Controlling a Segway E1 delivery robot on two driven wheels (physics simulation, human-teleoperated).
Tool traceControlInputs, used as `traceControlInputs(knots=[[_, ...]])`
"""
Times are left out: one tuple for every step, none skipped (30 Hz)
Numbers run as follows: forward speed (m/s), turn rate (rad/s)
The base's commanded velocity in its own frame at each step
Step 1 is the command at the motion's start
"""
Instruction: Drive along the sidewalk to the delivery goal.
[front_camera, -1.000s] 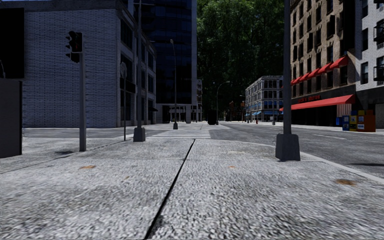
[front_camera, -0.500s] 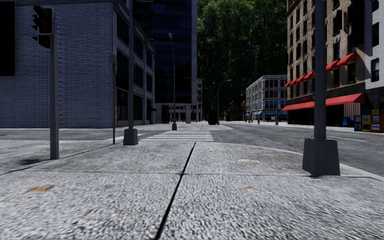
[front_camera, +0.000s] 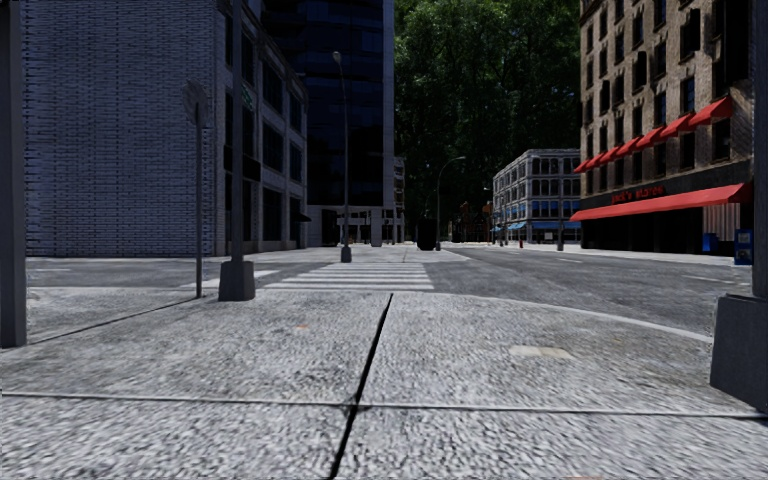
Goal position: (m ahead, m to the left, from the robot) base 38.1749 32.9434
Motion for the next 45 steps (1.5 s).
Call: traceControlInputs(knots=[[2.0,0.0],[2.0,0.0],[2.0,0.0],[2.0,0.0],[2.0,0.0],[2.0,0.0],[2.0,0.0],[2.0,0.0],[2.0,0.0],[2.0,0.0],[2.0,0.0],[2.0,0.0],[2.0,0.0],[2.0,0.0],[2.0,0.0],[2.0,0.0],[2.0,0.0],[2.0,0.0],[2.0,0.0],[2.0,0.0],[2.0,0.0],[2.0,0.0],[2.0,0.0],[2.0,0.0],[2.0,0.0],[2.0,0.0],[2.0,0.0],[2.0,0.0],[2.0,0.0],[2.0,0.0],[2.0,0.0],[2.0,0.0],[2.0,0.0],[2.0,0.0],[2.0,0.0],[2.0,0.0],[2.0,0.0],[2.0,0.0],[2.0,0.0],[2.0,0.0],[2.0,0.0],[2.0,0.0],[2.0,0.0],[2.0,0.0],[2.0,0.0]])
